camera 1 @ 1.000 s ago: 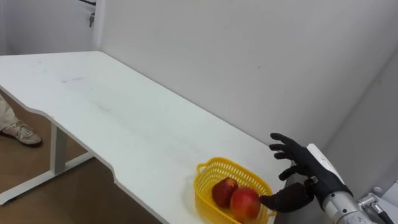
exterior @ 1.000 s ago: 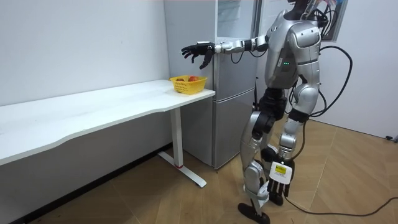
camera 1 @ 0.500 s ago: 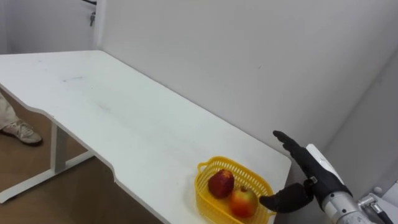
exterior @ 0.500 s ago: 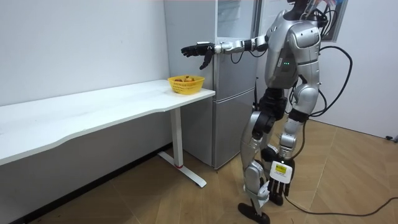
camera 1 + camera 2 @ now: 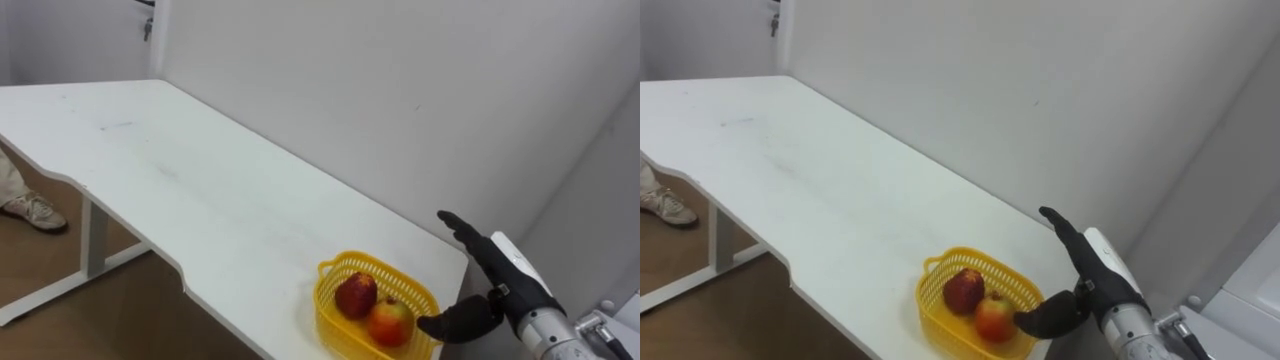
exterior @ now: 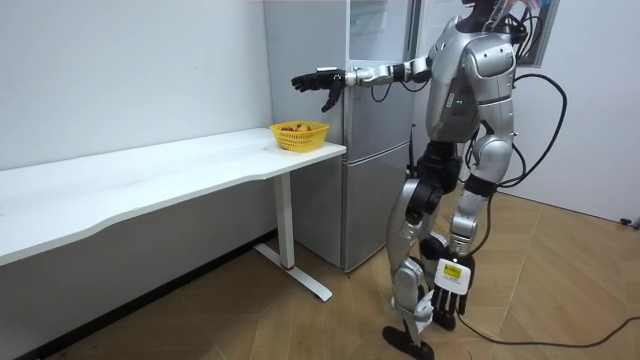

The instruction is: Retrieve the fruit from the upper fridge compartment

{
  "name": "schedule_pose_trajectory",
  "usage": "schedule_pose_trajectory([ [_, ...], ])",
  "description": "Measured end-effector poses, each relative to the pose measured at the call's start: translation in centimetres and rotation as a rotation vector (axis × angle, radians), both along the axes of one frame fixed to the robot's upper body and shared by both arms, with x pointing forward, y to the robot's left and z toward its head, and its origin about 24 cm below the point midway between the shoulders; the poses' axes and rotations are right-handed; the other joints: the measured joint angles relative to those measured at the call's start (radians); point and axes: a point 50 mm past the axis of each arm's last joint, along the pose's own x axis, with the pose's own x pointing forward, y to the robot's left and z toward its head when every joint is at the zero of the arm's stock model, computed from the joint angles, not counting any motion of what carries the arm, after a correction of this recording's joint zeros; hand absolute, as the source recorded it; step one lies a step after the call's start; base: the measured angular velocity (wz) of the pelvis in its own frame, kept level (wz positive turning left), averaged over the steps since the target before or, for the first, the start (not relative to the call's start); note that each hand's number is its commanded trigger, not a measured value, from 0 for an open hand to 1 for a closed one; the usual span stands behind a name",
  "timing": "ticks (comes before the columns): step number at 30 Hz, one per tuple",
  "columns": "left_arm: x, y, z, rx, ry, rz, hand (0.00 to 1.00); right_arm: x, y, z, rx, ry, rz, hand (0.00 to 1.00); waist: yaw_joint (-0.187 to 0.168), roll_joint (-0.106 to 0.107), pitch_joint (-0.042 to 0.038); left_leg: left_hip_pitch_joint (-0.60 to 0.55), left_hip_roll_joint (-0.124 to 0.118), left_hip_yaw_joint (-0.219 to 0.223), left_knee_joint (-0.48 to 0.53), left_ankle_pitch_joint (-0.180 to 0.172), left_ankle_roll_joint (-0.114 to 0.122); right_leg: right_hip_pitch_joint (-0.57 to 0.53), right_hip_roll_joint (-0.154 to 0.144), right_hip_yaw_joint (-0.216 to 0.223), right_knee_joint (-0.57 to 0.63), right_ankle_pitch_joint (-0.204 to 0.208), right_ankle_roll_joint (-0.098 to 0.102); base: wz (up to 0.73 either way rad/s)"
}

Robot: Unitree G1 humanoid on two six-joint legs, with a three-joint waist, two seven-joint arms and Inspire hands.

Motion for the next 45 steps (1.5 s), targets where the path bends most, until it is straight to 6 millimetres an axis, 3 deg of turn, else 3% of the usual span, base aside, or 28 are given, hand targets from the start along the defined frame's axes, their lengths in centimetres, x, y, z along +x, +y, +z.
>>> schedule_pose_trajectory([
  [6, 0.1, -0.6, -0.2, -0.013, -0.007, 0.004, 0.0, 0.0, 0.0, 0.2, 0.004, -0.003, 0.004, 0.0, -0.004, 0.002, -0.0001, 0.0, 0.0, 0.002, 0.001, 0.0, 0.0, -0.002, 0.0, 0.006, -0.001, 0.0, 0.0, -0.01],
  [9, 0.1, -1.0, -0.4, -0.029, -0.009, 0.013, 0.0, 0.0, 0.1, 0.4, 0.004, -0.016, 0.017, 0.0, -0.006, 0.01, 0.0036, 0.009, 0.001, 0.007, 0.001, 0.0, 0.0, -0.001, 0.0, 0.018, -0.001, 0.0, 0.0, -0.05],
  [12, 0.1, -1.4, -0.5, -0.044, -0.014, 0.016, 0.0, 0.0, 0.5, 0.9, 0.01, -0.035, 0.045, 0.0, -0.01, 0.033, 0.0075, 0.013, 0.001, 0.006, 0.006, -0.002, 0.002, 0.003, 0.001, 0.027, 0.0, 0.0, 0.0, -0.07],
  [14, 0.2, -1.7, -0.7, -0.053, -0.02, 0.017, 0.0, 0.0, 0.9, 1.7, 0.03, -0.061, 0.073, 0.0, -0.028, 0.063, 0.0023, 0.009, 0.0, 0.006, 0.011, -0.003, 0.003, 0.001, 0.0, 0.028, 0.001, 0.0, -0.001, -0.02],
  [17, 0.3, -1.9, -0.7, -0.068, -0.031, 0.012, 0.0, 0.0, 1.4, 2.3, 0.084, -0.074, 0.112, 0.0, -0.028, 0.102, 0.0004, 0.021, 0.0, 0.016, 0.007, -0.003, 0.004, 0.009, -0.001, 0.039, 0.001, 0.0, -0.001, -0.05],
  [19, 0.1, -1.8, -0.7, -0.069, -0.031, 0.021, 0.0, -0.1, 1.8, 2.5, 0.115, -0.066, 0.147, 0.0, -0.027, 0.115, -0.0043, 0.034, 0.003, 0.024, -0.002, -0.003, 0.004, 0.014, 0.0, 0.055, 0.001, 0.0, -0.001, -0.11],
  [24, 0.0, -1.6, -0.6, -0.074, -0.051, 0.082, 0.0, -1.2, 3.4, 4.5, 0.163, -0.127, 0.265, 0.0, -0.056, 0.123, -0.0092, 0.057, 0.009, 0.044, -0.018, 0.0, 0.002, 0.019, 0.002, 0.067, -0.001, 0.0, -0.001, -0.16],
  [30, 0.8, -1.7, -0.7, -0.086, -0.094, 0.066, 0.0, -3.2, 4.3, 7.3, 0.189, -0.239, 0.368, 0.0, -0.095, 0.148, -0.0158, 0.086, 0.017, 0.087, -0.035, -0.001, 0.003, 0.03, 0.005, 0.11, -0.012, 0.001, -0.002, -0.24],
  [32, 1.3, -1.8, -0.7, -0.094, -0.118, 0.053, 0.0, -4.1, 4.5, 8.0, 0.184, -0.275, 0.404, 0.0, -0.136, 0.163, -0.0156, 0.085, 0.018, 0.09, -0.039, -0.001, 0.003, 0.031, 0.005, 0.11, -0.012, 0.002, -0.003, -0.12],
  [37, 2.3, -2.1, -0.8, -0.117, -0.164, 0.035, 0.0, -6.0, 4.6, 7.8, 0.199, -0.279, 0.452, 0.0, -0.163, 0.206, -0.0155, 0.104, 0.023, 0.124, -0.053, -0.001, 0.003, 0.024, 0.007, 0.153, -0.011, 0.003, -0.005, -0.23],
  [38, 2.4, -2.1, -0.8, -0.113, -0.169, 0.035, 0.0, -6.5, 4.7, 7.6, 0.209, -0.273, 0.463, 0.0, -0.163, 0.215, -0.0198, 0.105, 0.025, 0.139, -0.061, -0.001, 0.003, 0.02, 0.008, 0.163, -0.011, 0.003, -0.005, -0.33],
  [40, 2.4, -2.1, -0.9, -0.108, -0.165, 0.035, 0.0, -7.3, 5.2, 7.6, 0.234, -0.276, 0.487, 0.0, -0.168, 0.228, -0.0199, 0.105, 0.026, 0.142, -0.067, -0.001, 0.003, 0.016, 0.009, 0.165, -0.01, 0.005, -0.008, -0.25],
  [45, 2.9, -2.5, -1.1, -0.132, -0.167, 0.017, 0.0, -8.3, 6.0, 7.5, 0.302, -0.289, 0.512, 0.0, -0.195, 0.241, -0.0192, 0.101, 0.03, 0.164, -0.067, -0.002, 0.004, 0.004, 0.01, 0.179, -0.006, 0.005, -0.009, -0.11],
])
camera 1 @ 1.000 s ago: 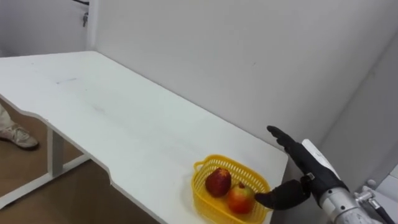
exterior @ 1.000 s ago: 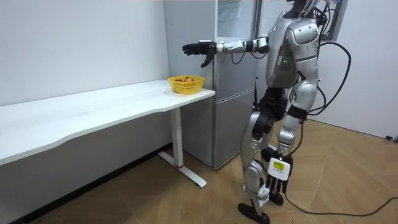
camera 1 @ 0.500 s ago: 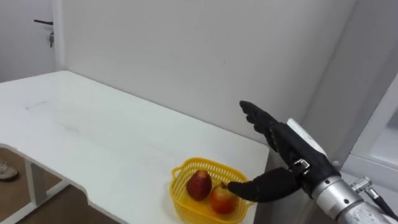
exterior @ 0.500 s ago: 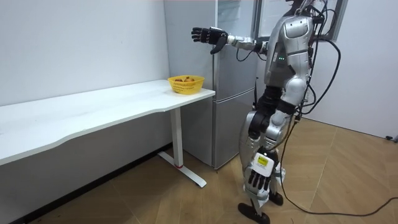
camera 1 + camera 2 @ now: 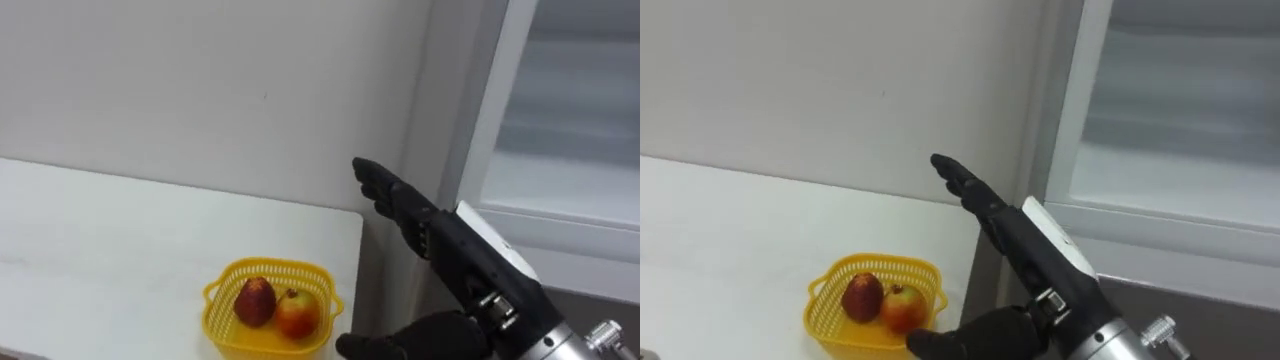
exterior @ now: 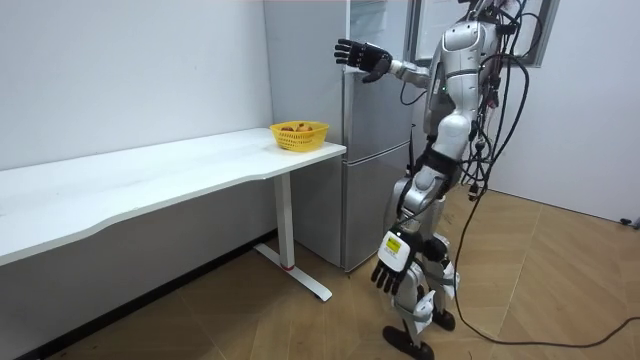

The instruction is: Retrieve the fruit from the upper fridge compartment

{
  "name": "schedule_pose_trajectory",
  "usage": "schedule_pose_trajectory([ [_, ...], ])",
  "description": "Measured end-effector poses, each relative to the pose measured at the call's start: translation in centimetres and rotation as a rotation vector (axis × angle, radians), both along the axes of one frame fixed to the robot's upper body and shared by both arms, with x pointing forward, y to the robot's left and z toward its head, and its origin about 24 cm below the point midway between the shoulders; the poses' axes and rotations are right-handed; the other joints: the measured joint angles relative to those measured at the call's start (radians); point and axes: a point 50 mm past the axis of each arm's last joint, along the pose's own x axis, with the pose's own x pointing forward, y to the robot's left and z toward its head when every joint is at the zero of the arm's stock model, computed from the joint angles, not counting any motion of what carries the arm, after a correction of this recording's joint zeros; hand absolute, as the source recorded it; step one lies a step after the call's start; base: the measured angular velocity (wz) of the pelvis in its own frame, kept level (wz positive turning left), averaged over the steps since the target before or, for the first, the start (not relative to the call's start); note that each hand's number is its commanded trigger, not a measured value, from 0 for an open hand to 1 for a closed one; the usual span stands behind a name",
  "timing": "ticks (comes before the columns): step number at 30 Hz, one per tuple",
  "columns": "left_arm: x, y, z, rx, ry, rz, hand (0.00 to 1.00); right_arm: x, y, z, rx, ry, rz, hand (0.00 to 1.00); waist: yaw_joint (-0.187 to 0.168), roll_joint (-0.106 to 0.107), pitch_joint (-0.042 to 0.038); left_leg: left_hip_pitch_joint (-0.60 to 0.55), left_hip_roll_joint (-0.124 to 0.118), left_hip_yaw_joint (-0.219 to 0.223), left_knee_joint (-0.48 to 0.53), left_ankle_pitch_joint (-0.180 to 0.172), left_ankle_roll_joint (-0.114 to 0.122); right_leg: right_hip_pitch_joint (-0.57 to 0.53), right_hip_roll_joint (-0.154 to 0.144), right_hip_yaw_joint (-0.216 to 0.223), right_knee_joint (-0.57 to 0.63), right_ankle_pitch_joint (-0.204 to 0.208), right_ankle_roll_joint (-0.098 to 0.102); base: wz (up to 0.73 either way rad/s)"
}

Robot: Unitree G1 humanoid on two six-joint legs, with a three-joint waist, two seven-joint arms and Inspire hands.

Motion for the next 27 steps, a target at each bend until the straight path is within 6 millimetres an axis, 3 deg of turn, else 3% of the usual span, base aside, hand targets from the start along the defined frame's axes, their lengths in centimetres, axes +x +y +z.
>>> schedule_pose_trajectory([
  [2, -0.2, -0.4, -0.2, -0.014, 0.011, -0.009, 0.0, -0.6, 0.6, 0.5, 0.043, -0.024, 0.019, 0.0, -0.003, 0.01, 0.0017, -0.002, 0.007, 0.023, 0.0, -0.001, 0.001, -0.01, 0.005, 0.018, 0.01, 0.002, -0.003, -0.3],
  [6, -0.2, -0.8, -0.4, -0.035, 0.012, -0.016, 0.0, -1.8, 0.6, 0.3, 0.117, -0.043, 0.012, 0.0, -0.028, 0.018, -0.0023, -0.01, 0.009, 0.035, 0.007, -0.002, 0.001, -0.022, 0.006, 0.034, 0.011, 0.004, -0.004, -0.1],
  [9, -0.4, -1.6, -0.7, -0.052, 0.021, -0.007, 0.0, -2.2, -0.1, -0.6, 0.162, -0.012, -0.054, 0.0, -0.049, 0.036, -0.0032, -0.016, 0.009, 0.041, 0.013, -0.004, 0.004, -0.027, 0.005, 0.037, 0.012, 0.005, -0.003, -0.07],
  [11, -0.5, -2.1, -0.9, -0.066, 0.018, -0.005, 0.0, -2.1, -0.6, -0.3, 0.201, -0.03, -0.103, 0.0, -0.057, 0.057, -0.0023, -0.017, 0.013, 0.059, 0.012, -0.004, 0.005, -0.035, 0.005, 0.039, 0.012, 0.01, -0.003, -0.21],
  [14, -0.4, -2.2, -0.9, -0.063, -0.001, -0.008, 0.0, -2.1, -2.0, 0.3, 0.234, -0.085, -0.19, 0.0, -0.08, 0.07, -0.0027, -0.018, 0.013, 0.062, 0.012, -0.004, 0.005, -0.036, 0.005, 0.039, 0.013, 0.01, -0.003, -0.05],
  [21, -0.5, -2.7, -1.0, -0.065, -0.012, -0.004, 0.0, -2.3, -4.4, 1.2, 0.333, -0.175, -0.378, 0.0, -0.107, 0.068, -0.0049, -0.018, 0.014, 0.074, 0.004, -0.004, 0.005, -0.047, 0.008, 0.055, 0.009, 0.01, -0.004, -0.04],
  [27, -0.6, -2.7, -1.0, -0.025, -0.032, 0.0, 0.0, -2.7, -5.2, 0.3, 0.397, -0.167, -0.491, 0.0, -0.11, 0.063, -0.0061, -0.02, 0.016, 0.094, -0.002, -0.004, 0.005, -0.057, 0.011, 0.081, 0.01, 0.01, -0.003, -0.11],
])
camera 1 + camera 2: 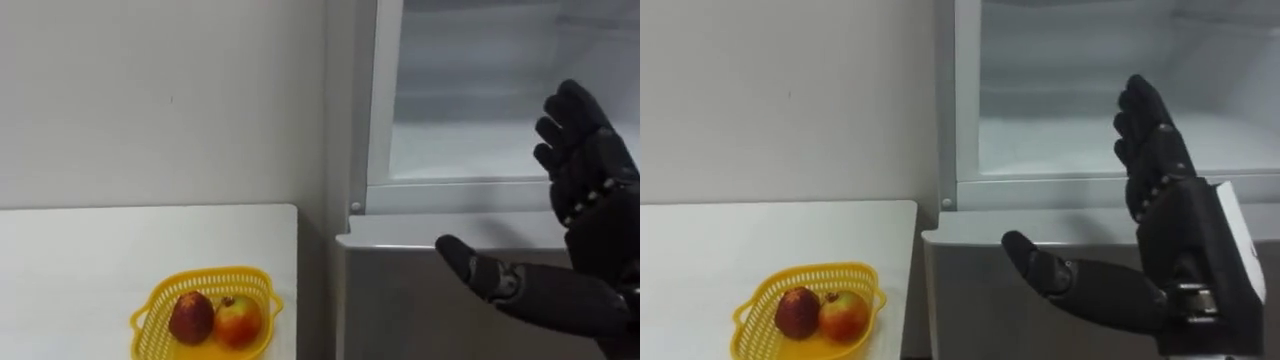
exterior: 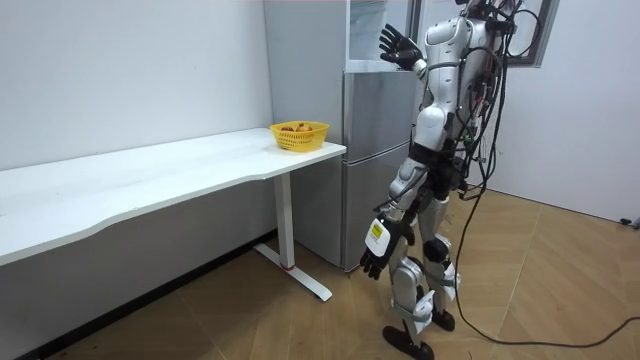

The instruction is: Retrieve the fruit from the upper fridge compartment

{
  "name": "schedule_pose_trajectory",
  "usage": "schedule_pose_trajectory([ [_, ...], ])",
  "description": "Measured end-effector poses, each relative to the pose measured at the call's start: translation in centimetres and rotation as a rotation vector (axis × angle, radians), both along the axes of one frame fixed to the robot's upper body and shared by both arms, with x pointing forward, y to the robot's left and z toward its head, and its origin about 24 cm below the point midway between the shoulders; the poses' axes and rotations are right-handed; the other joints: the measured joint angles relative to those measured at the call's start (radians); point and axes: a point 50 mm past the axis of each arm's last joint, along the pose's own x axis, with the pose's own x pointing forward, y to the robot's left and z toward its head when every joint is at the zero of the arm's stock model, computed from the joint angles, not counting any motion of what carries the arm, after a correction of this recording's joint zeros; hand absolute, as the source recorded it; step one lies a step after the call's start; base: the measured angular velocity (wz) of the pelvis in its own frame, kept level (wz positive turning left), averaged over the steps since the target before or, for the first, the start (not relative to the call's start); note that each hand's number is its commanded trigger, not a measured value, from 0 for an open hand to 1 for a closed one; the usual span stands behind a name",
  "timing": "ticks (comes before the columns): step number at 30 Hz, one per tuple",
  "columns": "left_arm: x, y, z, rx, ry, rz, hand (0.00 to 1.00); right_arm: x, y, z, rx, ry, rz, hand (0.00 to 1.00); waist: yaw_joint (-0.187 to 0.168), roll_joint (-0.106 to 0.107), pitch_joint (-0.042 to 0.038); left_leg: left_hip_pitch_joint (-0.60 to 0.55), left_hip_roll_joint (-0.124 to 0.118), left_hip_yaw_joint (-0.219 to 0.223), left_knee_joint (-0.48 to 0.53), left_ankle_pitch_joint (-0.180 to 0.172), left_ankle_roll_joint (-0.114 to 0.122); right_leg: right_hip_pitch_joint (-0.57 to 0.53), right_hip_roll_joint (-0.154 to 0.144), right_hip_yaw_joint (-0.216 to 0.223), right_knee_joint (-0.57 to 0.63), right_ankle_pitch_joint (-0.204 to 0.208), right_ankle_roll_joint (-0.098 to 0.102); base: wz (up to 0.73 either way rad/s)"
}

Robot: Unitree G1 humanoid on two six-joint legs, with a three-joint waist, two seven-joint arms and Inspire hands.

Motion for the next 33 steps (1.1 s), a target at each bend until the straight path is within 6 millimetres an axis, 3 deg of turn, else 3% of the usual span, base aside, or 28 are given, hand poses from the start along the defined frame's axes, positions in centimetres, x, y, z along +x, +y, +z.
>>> schedule_pose_trajectory([
  [5, -0.5, -0.4, -0.1, 0.017, 0.002, 0.01, 0.0, 0.0, -1.6, -2.8, 0.092, 0.134, -0.076, 0.0, -0.003, -0.006, -0.0036, 0.006, 0.002, 0.017, -0.01, 0.0, 0.0, -0.003, -0.001, 0.001, 0.001, 0.001, 0.001, -0.08],
  [8, -0.7, -0.4, -0.1, 0.025, 0.009, 0.016, 0.0, -0.2, -2.8, -3.2, 0.146, 0.144, -0.124, 0.0, -0.007, 0.001, 0.0005, 0.021, 0.003, 0.018, -0.016, 0.0, 0.0, 0.007, 0.001, 0.005, 0.0, 0.001, 0.001, -0.01],
  [14, -0.7, -0.3, -0.1, 0.04, 0.007, 0.021, 0.0, 0.0, -4.4, -4.6, 0.277, 0.161, -0.177, 0.0, -0.021, -0.006, 0.0023, 0.038, 0.008, 0.024, -0.033, 0.0, -0.001, 0.013, 0.002, 0.01, -0.005, 0.0, 0.001, -0.01],
  [22, -1.2, -0.1, 0.0, 0.049, 0.023, 0.038, 0.0, -0.2, -8.3, -7.1, 0.539, 0.202, -0.276, 0.0, -0.036, -0.019, -0.0015, 0.04, 0.007, 0.018, -0.02, -0.001, 0.001, 0.026, -0.001, 0.009, -0.018, 0.003, 0.003, 0.0],
  [24, -1.3, 0.0, 0.0, 0.053, 0.022, 0.057, 0.0, -0.5, -9.1, -8.3, 0.572, 0.252, -0.324, 0.0, -0.049, -0.019, -0.0014, 0.037, 0.007, 0.02, -0.018, -0.001, 0.001, 0.022, 0.0, 0.008, -0.017, 0.003, 0.003, 0.0],
  [26, -1.4, 0.3, 0.1, 0.063, 0.015, 0.085, 0.0, -1.5, -10.3, -11.6, 0.651, 0.406, -0.417, 0.0, -0.053, -0.018, -0.0017, 0.034, 0.006, 0.022, -0.017, -0.001, 0.0, 0.016, 0.001, 0.008, -0.016, 0.003, 0.002, 0.0],
  [28, -1.5, 0.5, 0.2, 0.067, 0.01, 0.116, 0.0, -2.7, -11.0, -13.8, 0.722, 0.505, -0.48, 0.0, -0.052, -0.02, -0.0038, 0.035, 0.004, 0.023, -0.018, -0.001, 0.0, 0.014, 0.001, 0.011, -0.016, 0.003, 0.002, -0.02],
  [29, -1.8, 0.5, 0.2, 0.069, 0.011, 0.133, 0.0, -3.3, -11.3, -14.6, 0.77, 0.541, -0.507, 0.0, -0.053, -0.015, -0.0007, 0.034, 0.003, 0.023, -0.021, -0.001, 0.0, 0.013, 0.001, 0.011, -0.016, 0.003, 0.002, -0.05],
  [33, -2.1, 0.9, 0.4, 0.084, 0.0, 0.18, 0.0, -4.3, -12.2, -15.1, 0.954, 0.52, -0.553, 0.0, -0.062, -0.004, 0.0002, 0.035, 0.001, 0.023, -0.026, 0.0, 0.0, 0.013, -0.001, 0.01, -0.016, -0.002, 0.001, 0.0],
])
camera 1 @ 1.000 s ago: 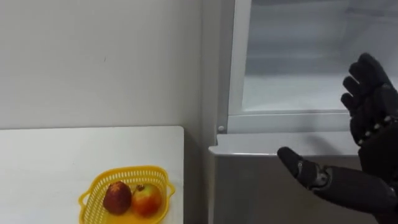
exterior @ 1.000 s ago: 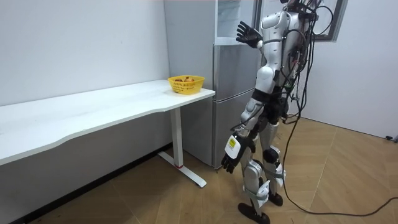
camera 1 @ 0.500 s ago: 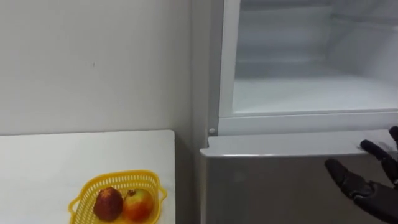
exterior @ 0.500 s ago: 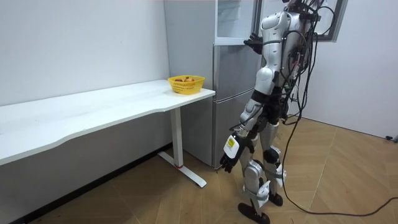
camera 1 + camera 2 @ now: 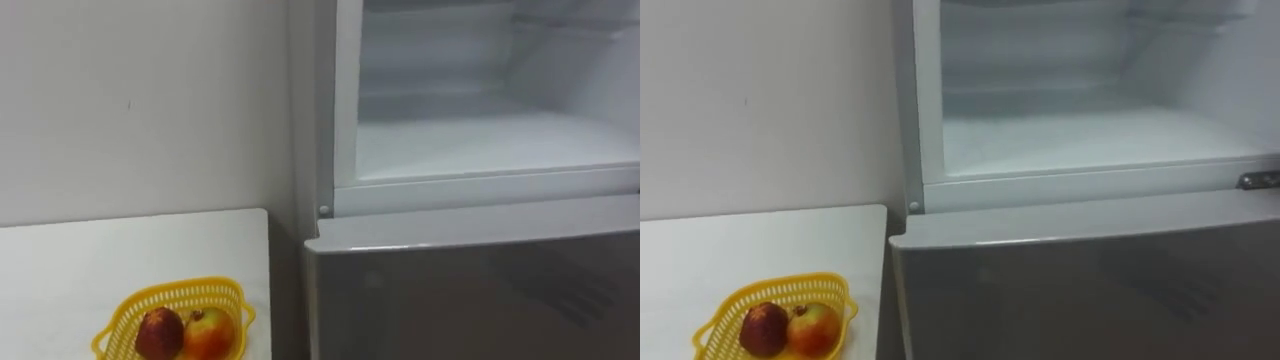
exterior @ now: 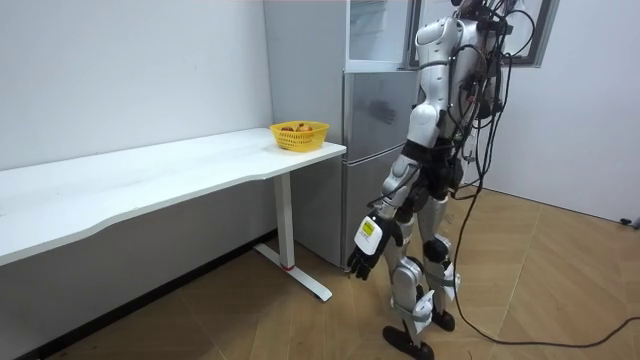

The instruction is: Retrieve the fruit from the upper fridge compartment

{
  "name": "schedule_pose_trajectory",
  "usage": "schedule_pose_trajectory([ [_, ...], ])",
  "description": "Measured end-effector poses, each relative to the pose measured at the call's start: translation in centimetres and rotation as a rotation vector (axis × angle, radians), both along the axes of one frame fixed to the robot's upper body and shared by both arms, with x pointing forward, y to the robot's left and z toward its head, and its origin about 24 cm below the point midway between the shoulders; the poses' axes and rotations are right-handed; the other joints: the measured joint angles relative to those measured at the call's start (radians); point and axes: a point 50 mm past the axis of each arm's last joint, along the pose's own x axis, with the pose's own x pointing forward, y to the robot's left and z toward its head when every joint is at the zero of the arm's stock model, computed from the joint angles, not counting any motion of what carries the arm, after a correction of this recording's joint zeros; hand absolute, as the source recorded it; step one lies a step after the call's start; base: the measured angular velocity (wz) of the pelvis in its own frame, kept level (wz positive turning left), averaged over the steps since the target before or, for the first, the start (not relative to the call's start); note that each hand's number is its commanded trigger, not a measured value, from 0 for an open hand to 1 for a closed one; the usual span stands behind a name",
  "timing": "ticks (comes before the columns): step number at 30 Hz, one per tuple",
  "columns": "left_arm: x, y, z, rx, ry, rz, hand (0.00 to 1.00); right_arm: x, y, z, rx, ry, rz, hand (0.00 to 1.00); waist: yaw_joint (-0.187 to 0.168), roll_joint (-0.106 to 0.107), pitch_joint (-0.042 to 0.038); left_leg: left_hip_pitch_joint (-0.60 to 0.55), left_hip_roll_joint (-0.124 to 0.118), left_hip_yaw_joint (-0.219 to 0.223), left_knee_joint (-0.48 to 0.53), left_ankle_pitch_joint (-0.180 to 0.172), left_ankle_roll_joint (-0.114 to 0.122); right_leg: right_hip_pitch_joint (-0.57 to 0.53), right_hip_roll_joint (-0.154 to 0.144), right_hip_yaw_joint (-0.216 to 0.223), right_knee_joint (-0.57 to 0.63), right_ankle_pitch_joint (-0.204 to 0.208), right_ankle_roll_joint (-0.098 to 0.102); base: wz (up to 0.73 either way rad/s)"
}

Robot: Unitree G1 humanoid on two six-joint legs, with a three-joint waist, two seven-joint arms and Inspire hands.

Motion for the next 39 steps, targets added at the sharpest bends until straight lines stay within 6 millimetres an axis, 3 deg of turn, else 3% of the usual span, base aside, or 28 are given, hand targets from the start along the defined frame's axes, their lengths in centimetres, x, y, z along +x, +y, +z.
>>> schedule_pose_trajectory([
  [5, 0.2, 0.1, 0.1, 0.004, -0.017, 0.01, 0.0, -0.6, -1.0, 0.2, 0.062, -0.021, -0.1, 0.0, 0.004, -0.018, -0.0001, 0.003, 0.0, 0.0, 0.0, 0.001, -0.001, 0.002, 0.001, 0.003, -0.001, 0.0, -0.001, 0.0],
  [12, 0.2, 0.2, 0.1, 0.005, -0.018, 0.011, 0.0, -1.3, -1.9, 0.2, 0.109, -0.019, -0.192, 0.0, 0.0, -0.017, 0.0017, 0.004, -0.002, 0.0, -0.003, 0.0, -0.001, 0.005, 0.0, 0.004, -0.004, -0.001, 0.001, 0.0],
  [20, -0.6, 0.8, 0.4, 0.016, -0.018, 0.066, 0.0, -3.8, -5.5, 0.9, 0.191, -0.125, -0.422, 0.0, -0.025, -0.023, 0.0047, 0.001, -0.004, -0.005, -0.001, 0.001, 0.0, 0.001, -0.002, -0.001, -0.002, -0.006, 0.001, 0.02],
  [26, -0.5, 1.6, 0.7, 0.04, -0.049, 0.108, 0.0, -5.2, -7.9, -0.4, 0.27, -0.114, -0.604, 0.0, -0.049, -0.037, 0.005, 0.001, -0.006, -0.005, -0.003, 0.001, 0.0, -0.001, -0.003, 0.003, -0.002, -0.008, 0.002, 0.0],
  [32, -0.6, 3.3, 1.5, 0.103, -0.096, 0.181, 0.0, -6.0, -10.0, 1.1, 0.266, -0.159, -0.716, 0.0, -0.059, -0.041, 0.0049, 0.004, -0.007, -0.005, -0.011, 0.001, 0.0, 0.002, -0.002, 0.004, -0.003, -0.008, 0.002, 0.0],
  [39, -0.4, 3.6, 1.7, 0.113, -0.093, 0.18, 0.0, -6.1, -10.8, 1.7, 0.282, -0.177, -0.75, 0.0, -0.069, -0.059, 0.0056, 0.003, -0.005, -0.004, -0.012, 0.001, 0.0, -0.001, -0.001, 0.004, -0.002, -0.008, 0.002, 0.0],
])
